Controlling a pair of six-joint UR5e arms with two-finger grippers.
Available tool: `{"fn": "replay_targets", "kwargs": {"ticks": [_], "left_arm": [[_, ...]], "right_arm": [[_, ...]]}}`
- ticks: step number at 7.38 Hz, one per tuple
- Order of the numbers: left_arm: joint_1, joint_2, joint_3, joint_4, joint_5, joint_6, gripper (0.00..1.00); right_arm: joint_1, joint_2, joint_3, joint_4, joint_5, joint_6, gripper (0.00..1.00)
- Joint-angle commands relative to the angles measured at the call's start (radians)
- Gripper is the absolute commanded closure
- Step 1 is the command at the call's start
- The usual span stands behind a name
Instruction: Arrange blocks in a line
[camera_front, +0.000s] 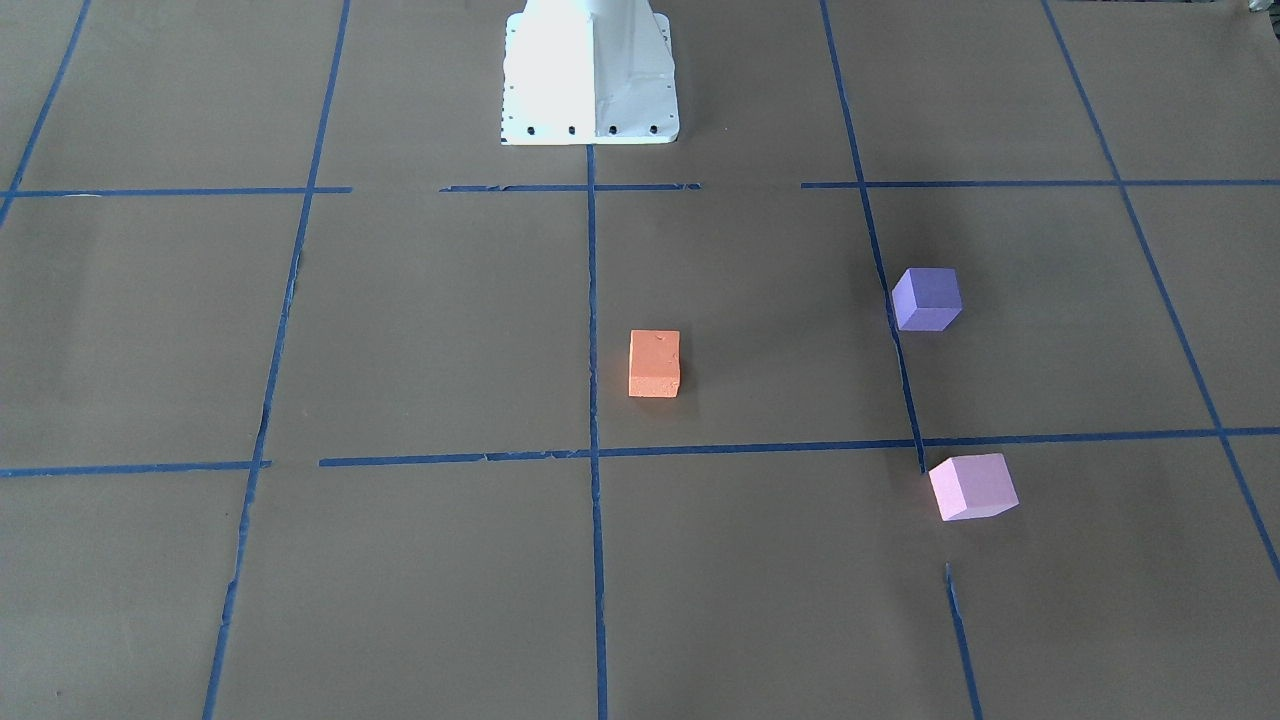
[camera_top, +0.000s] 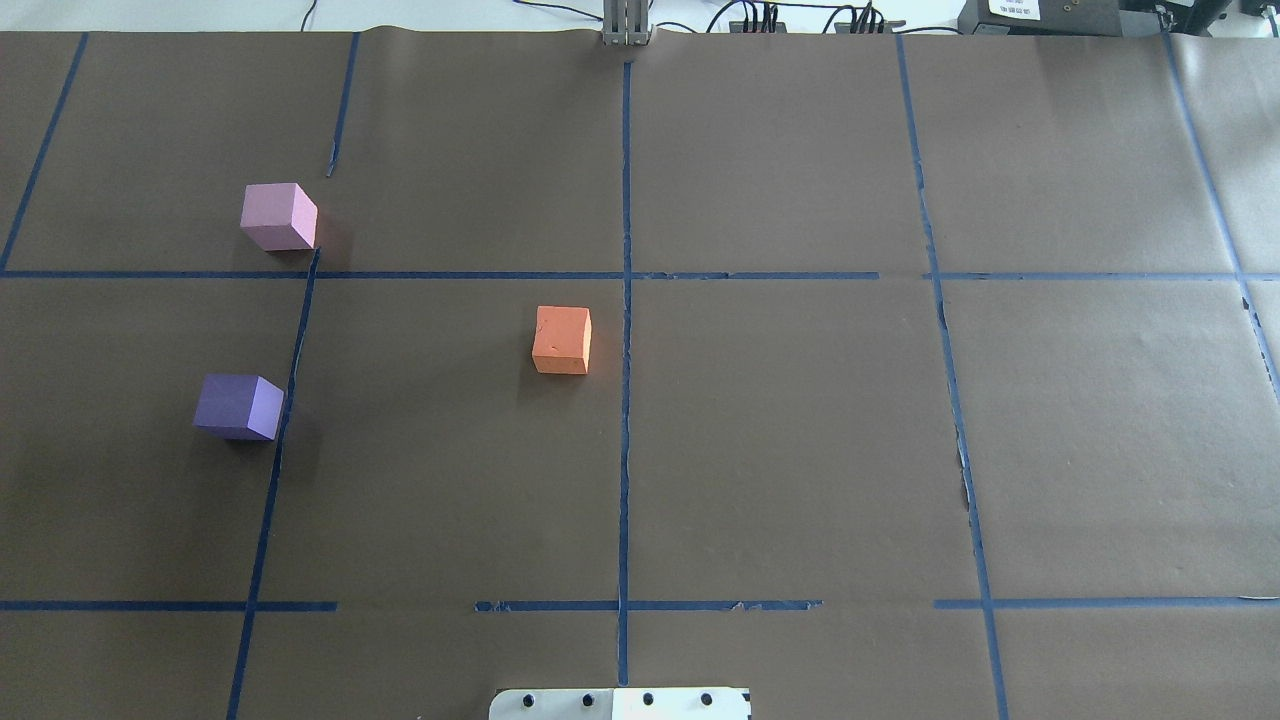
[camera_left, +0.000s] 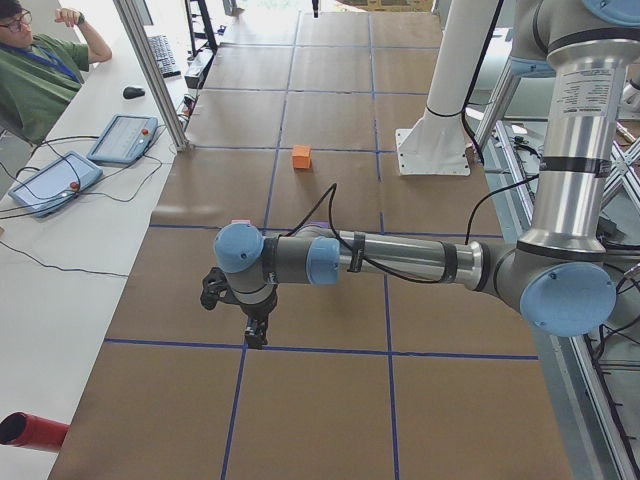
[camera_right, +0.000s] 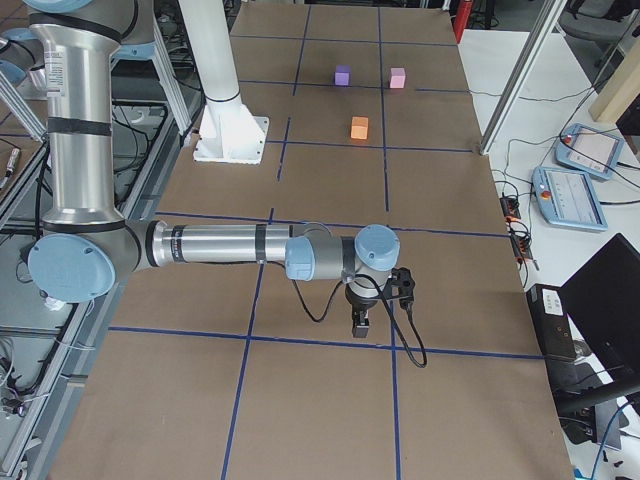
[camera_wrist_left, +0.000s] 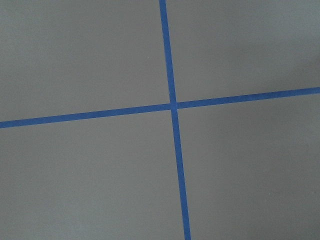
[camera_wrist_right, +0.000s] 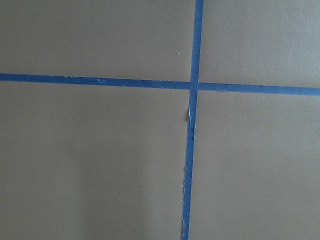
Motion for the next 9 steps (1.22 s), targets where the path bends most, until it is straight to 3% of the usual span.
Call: {"fn": "replay_targets", "kwargs": {"ticks": [1, 4, 6, 9], "left_arm": [[0.000, -0.002, -0.007, 0.000, -0.005, -0.005, 0.00], [0.003, -0.108, -0.034, 0.003, -0.040, -0.008, 0.00], [0.040, -0.182, -0.088, 0.002, -0.152, -0.020, 0.00], [0.236, -0.287, -0.261, 0.000, -0.143, -0.391, 0.00]], "right_arm": [[0.001, -0.001, -0.001, 0.000, 0.002, 0.000, 0.00], [0.001, -0.001, 0.001, 0.000, 0.002, 0.000, 0.00], [0.001, 0.001, -0.001, 0.000, 0.000, 0.000, 0.00], [0.001, -0.001, 0.001, 0.000, 0.000, 0.000, 0.00]]}}
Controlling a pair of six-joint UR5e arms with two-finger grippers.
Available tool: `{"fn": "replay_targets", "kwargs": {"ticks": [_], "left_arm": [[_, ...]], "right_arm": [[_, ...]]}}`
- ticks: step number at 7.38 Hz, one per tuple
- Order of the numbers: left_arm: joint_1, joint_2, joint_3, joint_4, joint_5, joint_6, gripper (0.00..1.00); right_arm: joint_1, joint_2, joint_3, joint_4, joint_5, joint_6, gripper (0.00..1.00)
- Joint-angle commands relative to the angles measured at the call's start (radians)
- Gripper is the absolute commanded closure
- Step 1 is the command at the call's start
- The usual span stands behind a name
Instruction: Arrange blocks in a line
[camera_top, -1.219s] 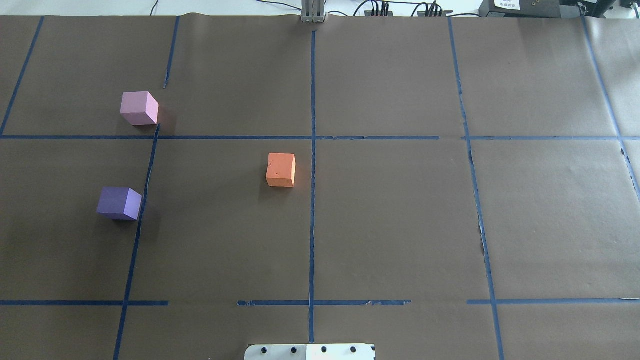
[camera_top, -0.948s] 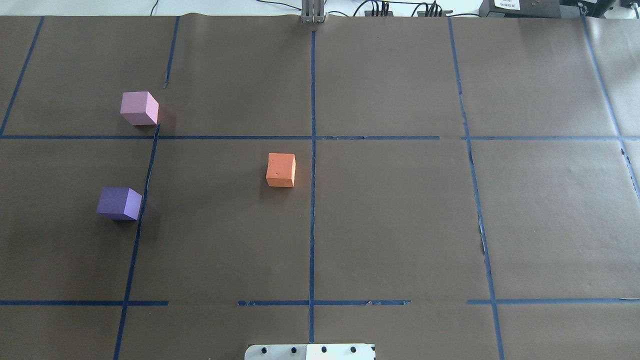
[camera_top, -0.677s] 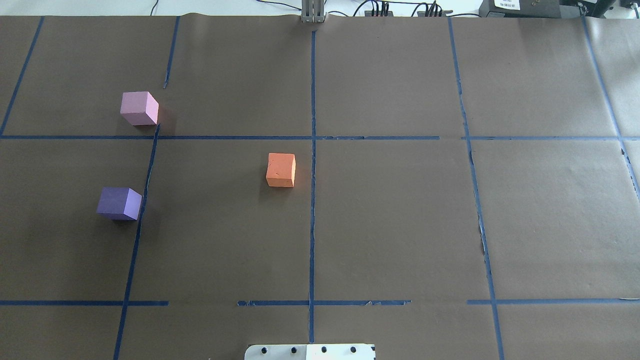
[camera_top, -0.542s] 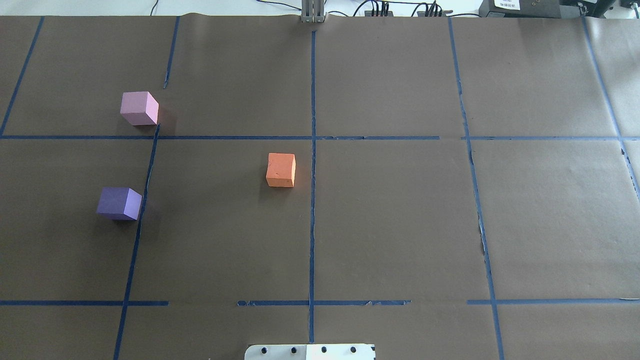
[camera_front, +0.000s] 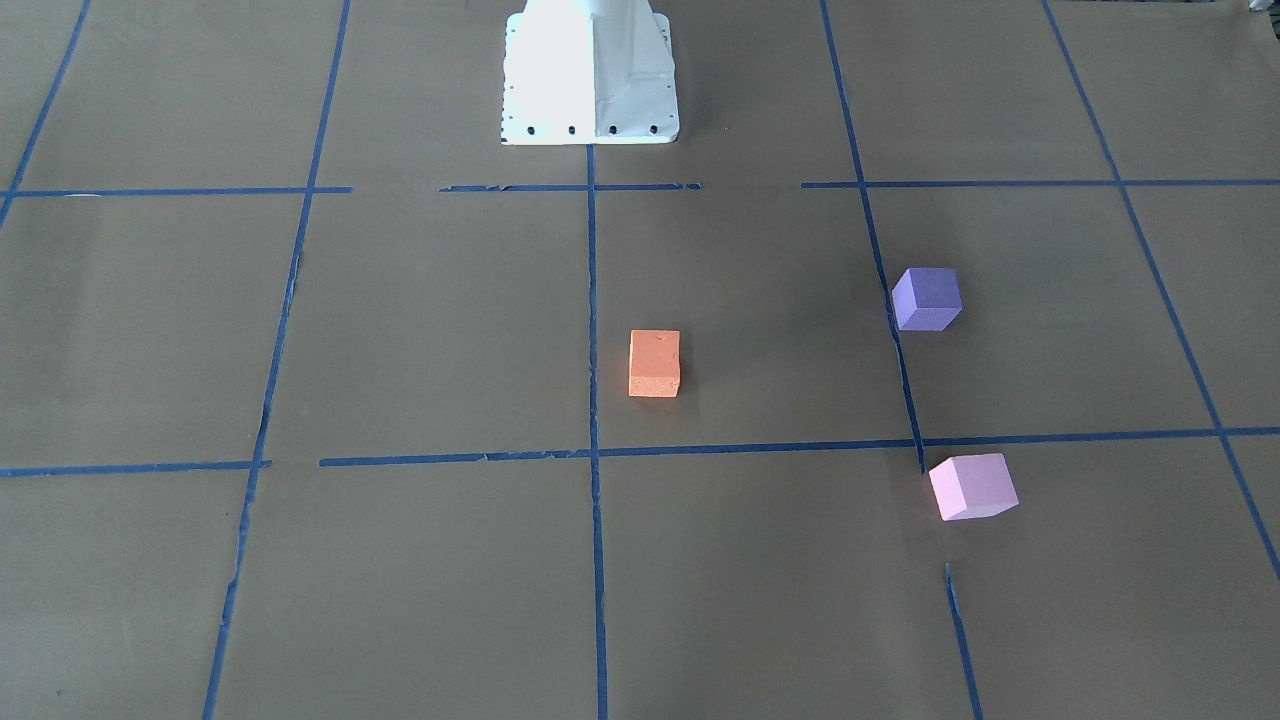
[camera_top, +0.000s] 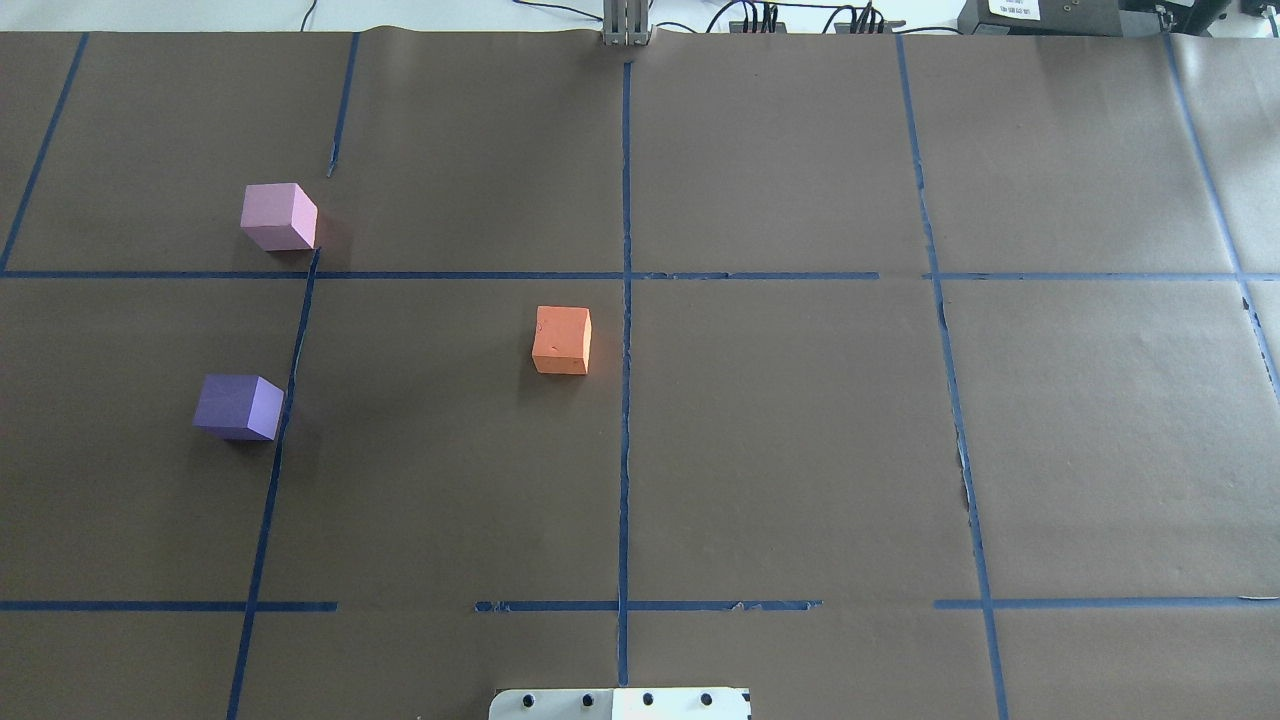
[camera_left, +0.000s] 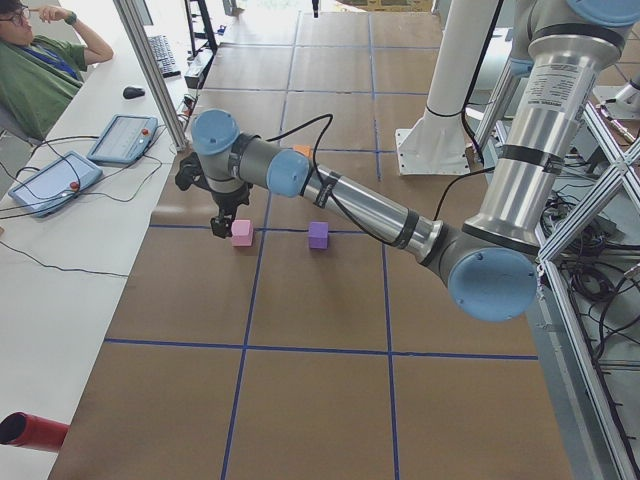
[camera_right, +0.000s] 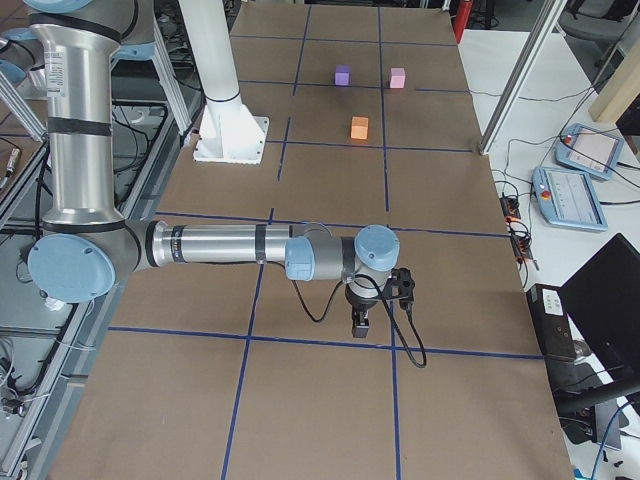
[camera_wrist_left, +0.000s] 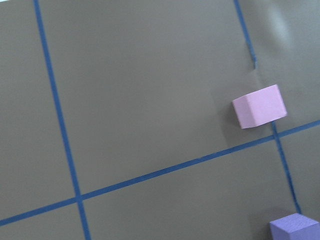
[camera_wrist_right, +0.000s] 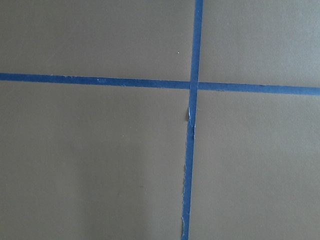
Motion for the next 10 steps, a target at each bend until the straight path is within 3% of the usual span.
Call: {"fn": "replay_targets", "kwargs": {"ticks": [1, 3, 4, 8, 10], "left_arm": [[0.180, -0.108, -0.102, -0.003, 0.062, -0.266, 0.00], [0.401, -0.232, -0.112, -0.003, 0.276, -0.557, 0.00], [0.467, -0.257, -0.116, -0.002, 0.338, -0.595, 0.00], [0.571, -0.291, -0.077, -0.017, 0.361, -0.667, 0.00], [0.700, -0.366, -0.008, -0.014, 0.473, -0.828, 0.00]], "right_arm": [[0.000, 0.001, 0.001, 0.000, 0.000, 0.000, 0.00], [0.000, 0.000, 0.001, 0.000, 0.000, 0.000, 0.00], [0.000, 0.000, -0.001, 0.000, 0.001, 0.000, 0.00], [-0.001, 0.000, 0.001, 0.000, 0.000, 0.000, 0.00], [0.000, 0.000, 0.001, 0.000, 0.001, 0.000, 0.00]]}}
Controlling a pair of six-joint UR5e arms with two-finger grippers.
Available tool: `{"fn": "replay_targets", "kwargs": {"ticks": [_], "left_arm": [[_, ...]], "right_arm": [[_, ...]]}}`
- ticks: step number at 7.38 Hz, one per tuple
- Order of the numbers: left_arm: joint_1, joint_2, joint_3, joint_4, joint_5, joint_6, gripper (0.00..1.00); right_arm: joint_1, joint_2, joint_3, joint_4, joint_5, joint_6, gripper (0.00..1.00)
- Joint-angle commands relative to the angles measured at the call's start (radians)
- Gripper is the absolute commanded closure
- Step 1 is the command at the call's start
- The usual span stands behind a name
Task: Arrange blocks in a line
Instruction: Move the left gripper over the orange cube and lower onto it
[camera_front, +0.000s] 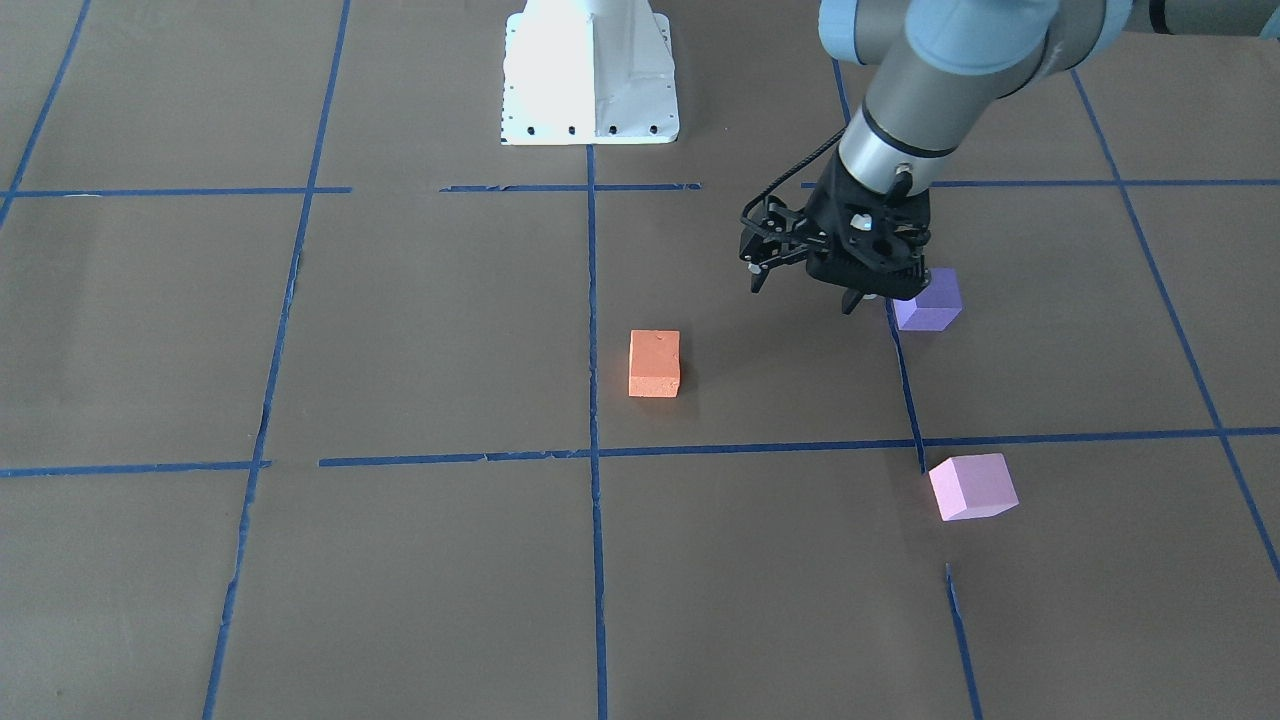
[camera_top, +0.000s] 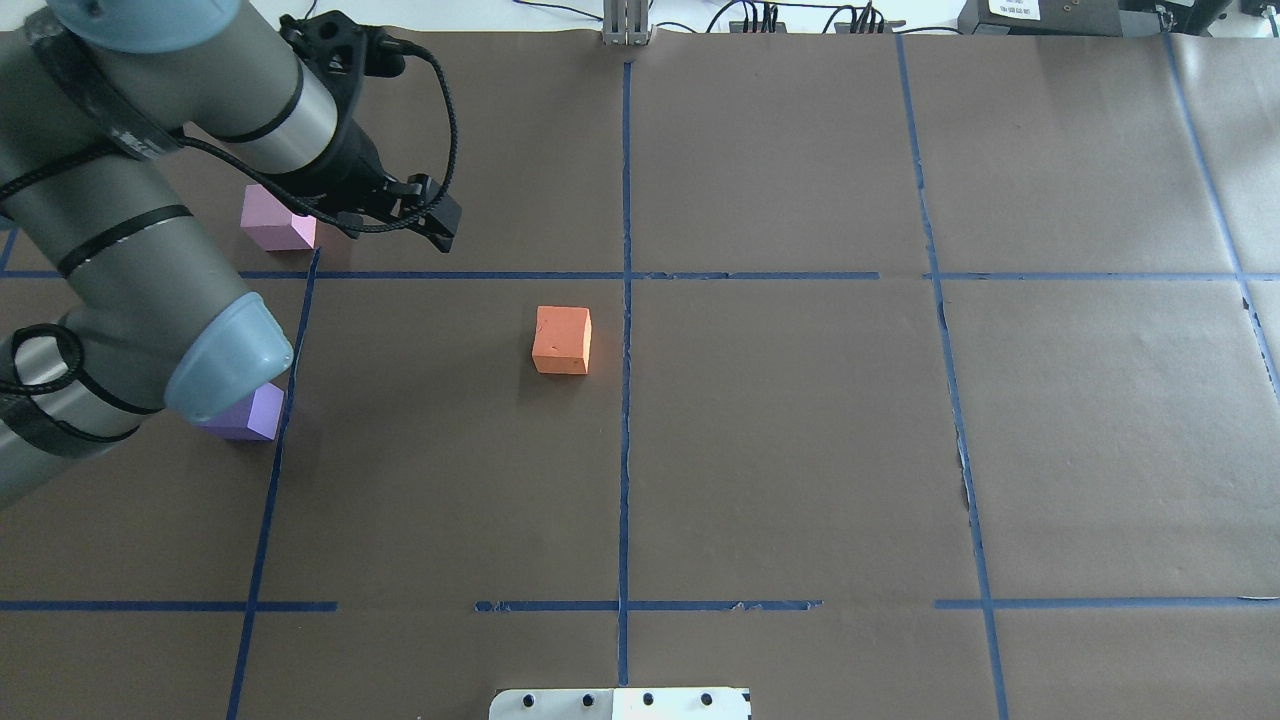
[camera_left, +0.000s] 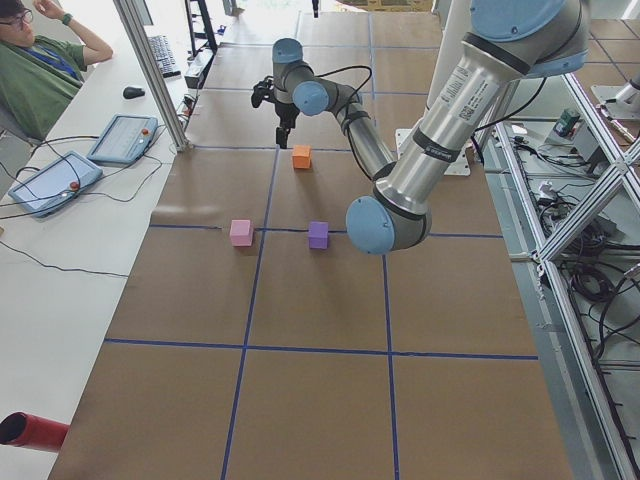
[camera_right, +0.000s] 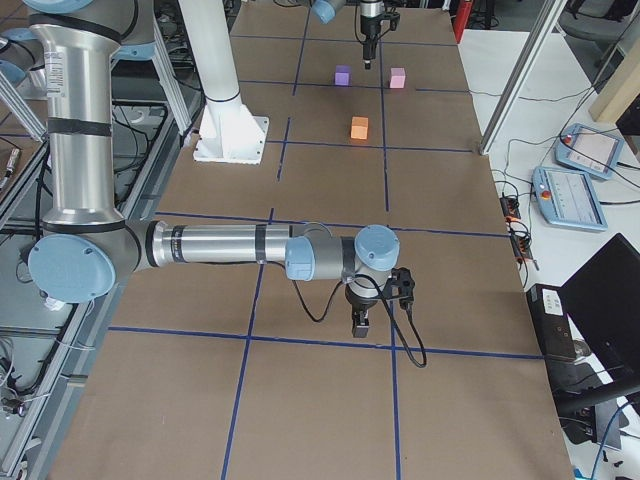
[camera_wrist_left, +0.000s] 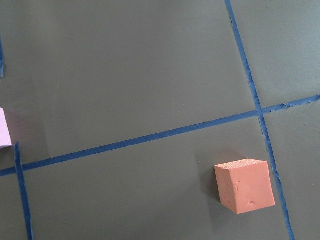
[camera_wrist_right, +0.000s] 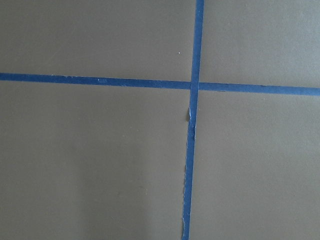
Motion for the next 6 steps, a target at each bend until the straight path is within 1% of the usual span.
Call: {"fn": "replay_targets", "kwargs": {"ticks": [1, 2, 3, 4, 5, 6], "left_arm": [[0.110, -0.088, 0.090, 0.004, 0.102, -0.177, 0.00], [0.135, -0.100, 0.130, 0.004, 0.114, -0.205, 0.00], [0.159, -0.122, 0.175, 0.002, 0.161, -0.212, 0.00], [0.188, -0.161, 0.256, -0.002, 0.168, -0.219, 0.00], [0.196, -0.181, 0.307, -0.025, 0.168, -0.260, 0.00], [0.212, -0.180, 0.319, -0.044, 0.168, -0.273, 0.00]], "right_arm": [[0.001, 0.001, 0.000, 0.000, 0.001, 0.000, 0.00], [0.001, 0.001, 0.000, 0.000, 0.000, 0.000, 0.00], [0.001, 0.001, 0.000, 0.000, 0.001, 0.000, 0.00], [0.001, -0.001, 0.000, 0.000, 0.000, 0.000, 0.00], [0.001, -0.001, 0.000, 0.000, 0.001, 0.000, 0.00], [0.001, -0.001, 0.000, 0.000, 0.001, 0.000, 0.00]]}}
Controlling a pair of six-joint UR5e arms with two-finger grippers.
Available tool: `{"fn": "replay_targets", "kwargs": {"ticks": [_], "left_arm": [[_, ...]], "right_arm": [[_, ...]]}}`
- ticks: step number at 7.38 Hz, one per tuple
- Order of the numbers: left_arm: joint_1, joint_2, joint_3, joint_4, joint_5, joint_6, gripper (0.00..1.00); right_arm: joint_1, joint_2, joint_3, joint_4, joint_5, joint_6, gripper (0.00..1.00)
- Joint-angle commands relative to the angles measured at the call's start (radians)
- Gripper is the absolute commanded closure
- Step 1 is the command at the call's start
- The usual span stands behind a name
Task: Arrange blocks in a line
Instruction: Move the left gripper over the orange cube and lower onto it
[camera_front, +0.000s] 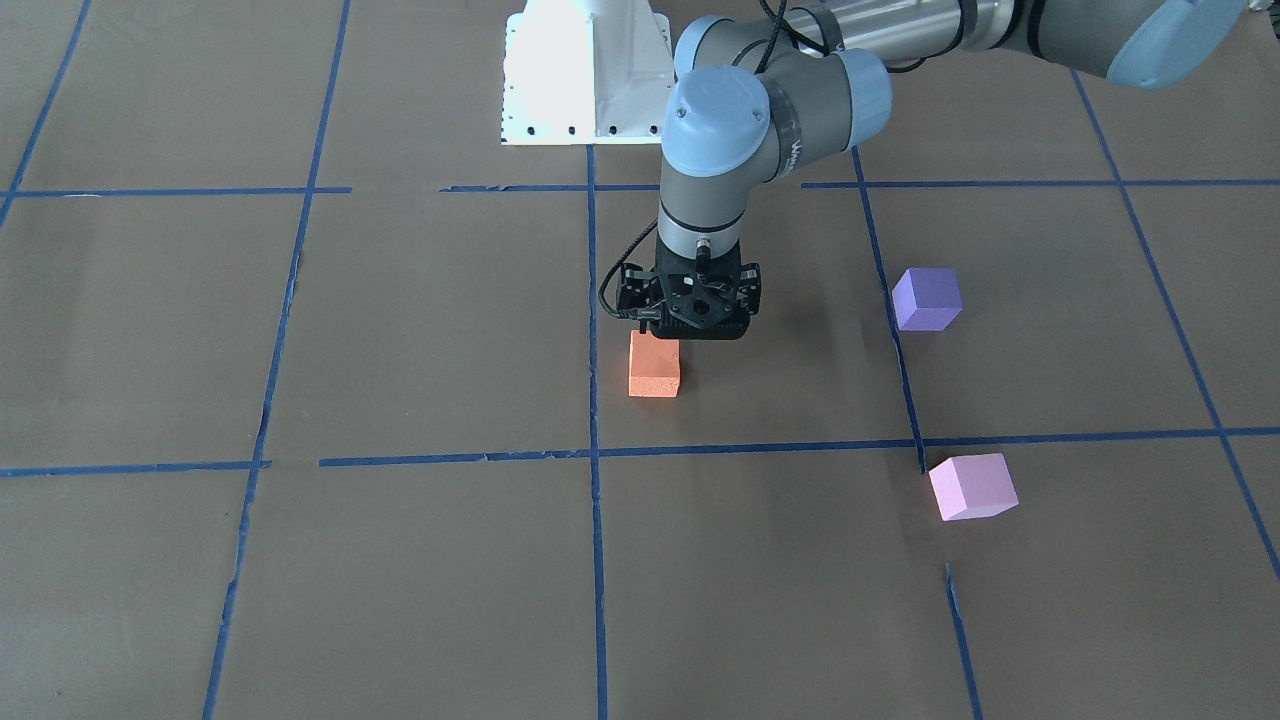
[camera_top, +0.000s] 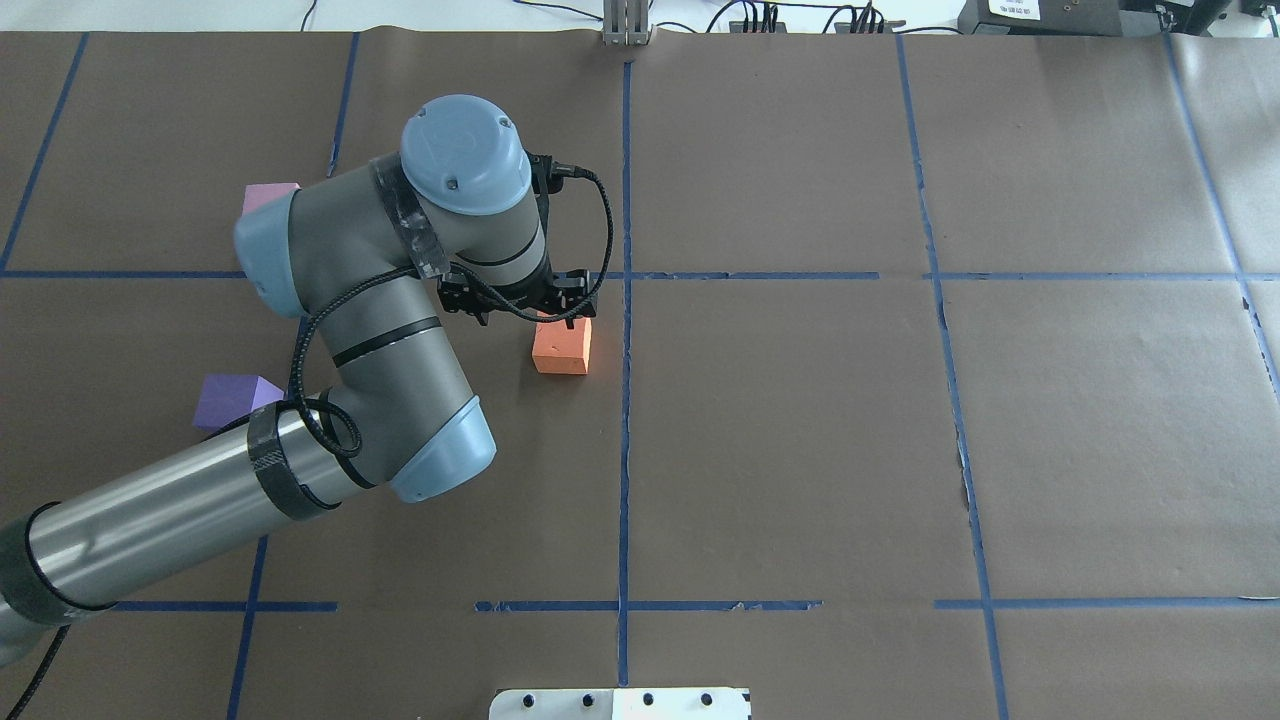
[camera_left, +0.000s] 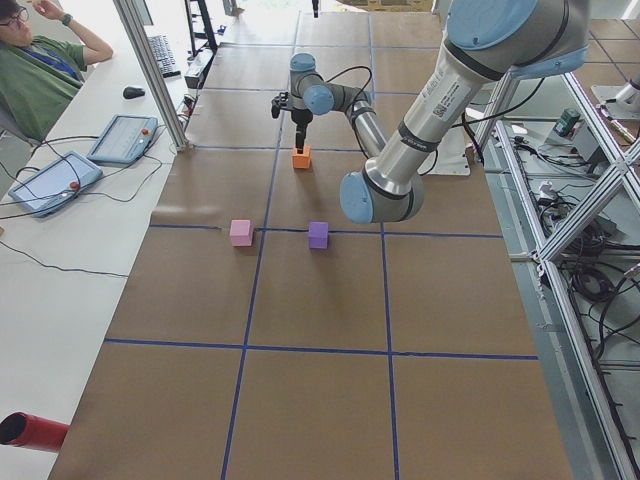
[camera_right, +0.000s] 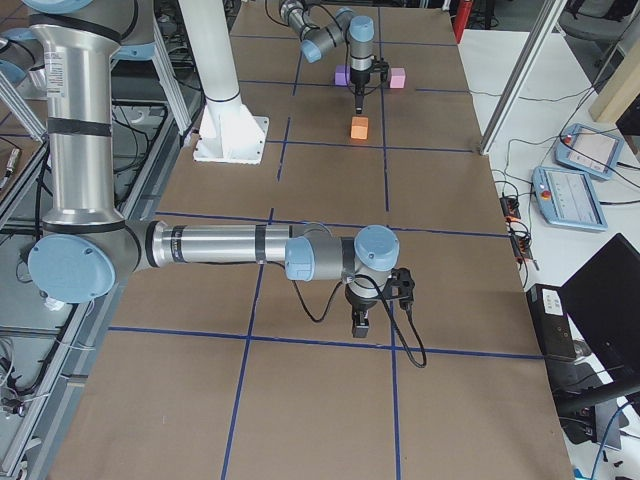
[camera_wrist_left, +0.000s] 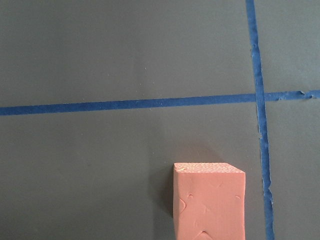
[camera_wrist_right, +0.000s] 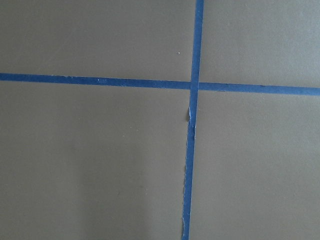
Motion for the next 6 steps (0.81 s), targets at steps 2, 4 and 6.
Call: {"fn": "replay_targets", "kwargs": {"ticks": [2, 4, 6], "left_arm": [[0.029, -0.006, 0.069, -0.095, 0.004, -0.050, 0.00], [0.028, -0.009, 0.069, -0.104, 0.002, -0.052, 0.00], [0.028, -0.009, 0.082, -0.132, 0.004, -0.055, 0.00]], "right_arm": [[0.000, 0.000, 0.000, 0.000, 0.000, 0.000, 0.00], [0.000, 0.000, 0.000, 0.000, 0.000, 0.000, 0.00], [0.000, 0.001, 0.000, 0.000, -0.001, 0.000, 0.00]]}}
